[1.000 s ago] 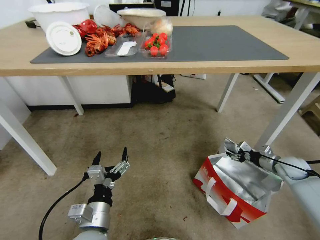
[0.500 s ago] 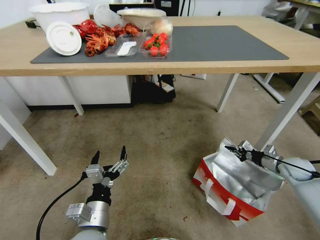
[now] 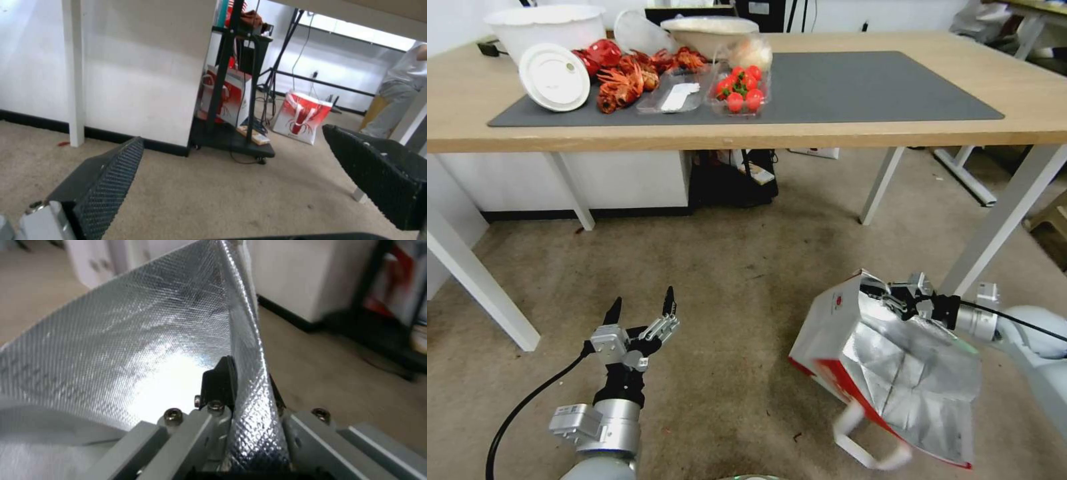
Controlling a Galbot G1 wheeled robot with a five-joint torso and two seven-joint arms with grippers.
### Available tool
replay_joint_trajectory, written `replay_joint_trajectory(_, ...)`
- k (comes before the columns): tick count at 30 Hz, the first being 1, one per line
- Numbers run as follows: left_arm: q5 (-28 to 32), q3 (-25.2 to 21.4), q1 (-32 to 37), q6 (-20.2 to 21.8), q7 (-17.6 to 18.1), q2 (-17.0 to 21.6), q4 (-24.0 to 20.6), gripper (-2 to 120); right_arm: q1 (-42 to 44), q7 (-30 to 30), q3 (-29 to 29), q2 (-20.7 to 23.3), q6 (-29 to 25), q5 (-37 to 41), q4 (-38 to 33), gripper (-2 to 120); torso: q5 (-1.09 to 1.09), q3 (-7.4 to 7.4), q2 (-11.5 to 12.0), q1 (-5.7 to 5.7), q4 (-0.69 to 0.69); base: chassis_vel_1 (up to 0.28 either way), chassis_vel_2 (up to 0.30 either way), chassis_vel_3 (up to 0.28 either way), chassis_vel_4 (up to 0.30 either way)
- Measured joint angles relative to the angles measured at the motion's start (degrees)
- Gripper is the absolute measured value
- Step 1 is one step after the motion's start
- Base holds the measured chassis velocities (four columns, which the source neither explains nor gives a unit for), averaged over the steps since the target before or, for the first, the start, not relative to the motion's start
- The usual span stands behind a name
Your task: Pick up the food delivery bag from the floor and place it on the table.
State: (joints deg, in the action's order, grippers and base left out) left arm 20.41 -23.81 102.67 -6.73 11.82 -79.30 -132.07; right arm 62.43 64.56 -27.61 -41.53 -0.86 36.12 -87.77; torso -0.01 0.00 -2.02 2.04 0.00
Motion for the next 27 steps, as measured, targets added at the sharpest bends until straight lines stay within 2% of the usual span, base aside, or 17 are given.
replay_joint_trajectory(4, 0.7, -0.8, -0.1, 0.1, 0.0, 0.0, -0.3, 100, -0.3, 3.7, 0.0, 0.4, 1.5, 4.6, -1.3, 0, 0.00, 0.00, 0.0, 0.00, 0.00, 0.000, 0.000, 0.000, 0.000)
replay_joint_trajectory(6, 1.3, -1.4, -0.1, 0.2, -0.1, 0.1, -0.6, 100, -0.3, 5.8, 0.0, 0.6, 4.5, 9.3, -2.5, 0, 0.00, 0.00, 0.0, 0.00, 0.00, 0.000, 0.000, 0.000, 0.000)
replay_joint_trajectory(14, 1.3, -2.6, 0.0, 0.2, -1.4, -0.2, -1.0, 100, -0.2, 11.0, -0.1, 0.4, 9.9, 17.1, -4.0, 0, 0.00, 0.00, 0.0, 0.00, 0.00, 0.000, 0.000, 0.000, 0.000)
replay_joint_trajectory(16, 1.4, -2.9, 0.1, 0.2, -1.4, -0.4, -1.3, 100, 0.0, 12.6, -0.3, -0.2, 12.8, 20.9, -5.1, 0, 0.01, 0.00, 0.0, 0.00, 0.00, 0.000, 0.000, 0.000, 0.000)
replay_joint_trajectory(27, 1.5, -3.3, 0.5, -0.1, -1.3, -1.2, -1.9, 100, 1.4, 13.3, -1.0, -1.7, 16.1, 27.5, -8.0, 0, 0.01, 0.00, 0.0, 0.00, 0.00, 0.000, 0.000, 0.000, 0.000)
